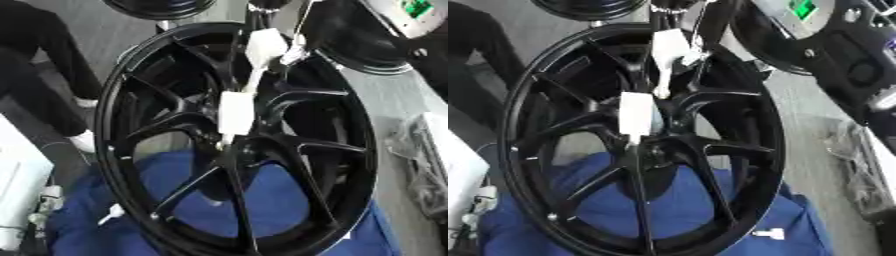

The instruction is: Pull the pin out of the wheel hub.

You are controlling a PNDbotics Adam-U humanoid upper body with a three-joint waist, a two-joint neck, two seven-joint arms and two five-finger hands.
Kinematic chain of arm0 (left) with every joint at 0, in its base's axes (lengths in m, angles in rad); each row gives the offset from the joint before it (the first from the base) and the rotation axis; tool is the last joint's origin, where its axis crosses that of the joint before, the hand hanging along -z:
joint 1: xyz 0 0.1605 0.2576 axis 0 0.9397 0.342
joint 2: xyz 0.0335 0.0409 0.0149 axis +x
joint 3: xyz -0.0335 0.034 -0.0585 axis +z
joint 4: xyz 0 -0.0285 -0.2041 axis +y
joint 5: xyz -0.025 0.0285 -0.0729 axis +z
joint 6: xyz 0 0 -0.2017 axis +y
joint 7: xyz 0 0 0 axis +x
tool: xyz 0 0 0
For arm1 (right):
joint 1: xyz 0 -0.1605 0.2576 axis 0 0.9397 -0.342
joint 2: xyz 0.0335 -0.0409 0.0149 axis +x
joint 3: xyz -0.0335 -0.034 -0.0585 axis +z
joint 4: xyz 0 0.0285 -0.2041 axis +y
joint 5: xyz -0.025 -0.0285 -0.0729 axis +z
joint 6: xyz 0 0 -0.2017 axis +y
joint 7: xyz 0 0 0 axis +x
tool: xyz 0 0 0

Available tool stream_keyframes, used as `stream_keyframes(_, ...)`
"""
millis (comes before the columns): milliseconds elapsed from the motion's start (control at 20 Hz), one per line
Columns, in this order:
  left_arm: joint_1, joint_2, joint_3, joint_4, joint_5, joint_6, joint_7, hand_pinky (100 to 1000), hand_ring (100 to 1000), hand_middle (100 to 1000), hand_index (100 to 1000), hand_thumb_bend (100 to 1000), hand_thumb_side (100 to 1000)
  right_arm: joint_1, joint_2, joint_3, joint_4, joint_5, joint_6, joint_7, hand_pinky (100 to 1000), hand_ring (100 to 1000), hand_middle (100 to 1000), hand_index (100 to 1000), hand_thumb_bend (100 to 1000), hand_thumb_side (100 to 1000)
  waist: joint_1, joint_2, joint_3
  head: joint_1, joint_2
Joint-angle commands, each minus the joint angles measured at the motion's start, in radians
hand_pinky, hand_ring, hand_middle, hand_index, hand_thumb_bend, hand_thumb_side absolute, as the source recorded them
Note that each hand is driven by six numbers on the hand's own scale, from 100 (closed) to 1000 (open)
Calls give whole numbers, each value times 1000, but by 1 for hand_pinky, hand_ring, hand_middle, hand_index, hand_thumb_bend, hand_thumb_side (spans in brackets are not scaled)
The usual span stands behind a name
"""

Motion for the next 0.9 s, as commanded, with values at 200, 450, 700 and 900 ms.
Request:
stream_keyframes(200, -2, 21, 7, -11, -1, -1, -3, 734, 772, 692, 676, 306, 814, -19, -65, -87, -73, 6, 13, -1, 745, 536, 342, 484, 392, 100, 14, -23, -4, -3, 4)
stream_keyframes(450, -1, 24, 9, -12, -2, -2, -2, 734, 772, 692, 676, 305, 814, 28, -133, -171, -123, -1, 27, -1, 742, 531, 340, 483, 387, 100, 15, -26, -10, 4, 8)
stream_keyframes(700, 1, 28, 14, -12, -3, -3, 2, 734, 773, 692, 676, 304, 813, 152, -243, -307, -179, -28, 53, -11, 742, 525, 336, 483, 381, 100, 18, -27, -14, 26, 11)
stream_keyframes(900, 5, 31, 20, -14, -3, -4, 8, 735, 773, 692, 675, 304, 812, 289, -333, -415, -188, -40, 79, -77, 741, 523, 336, 483, 377, 100, 20, -28, -20, 31, 19)
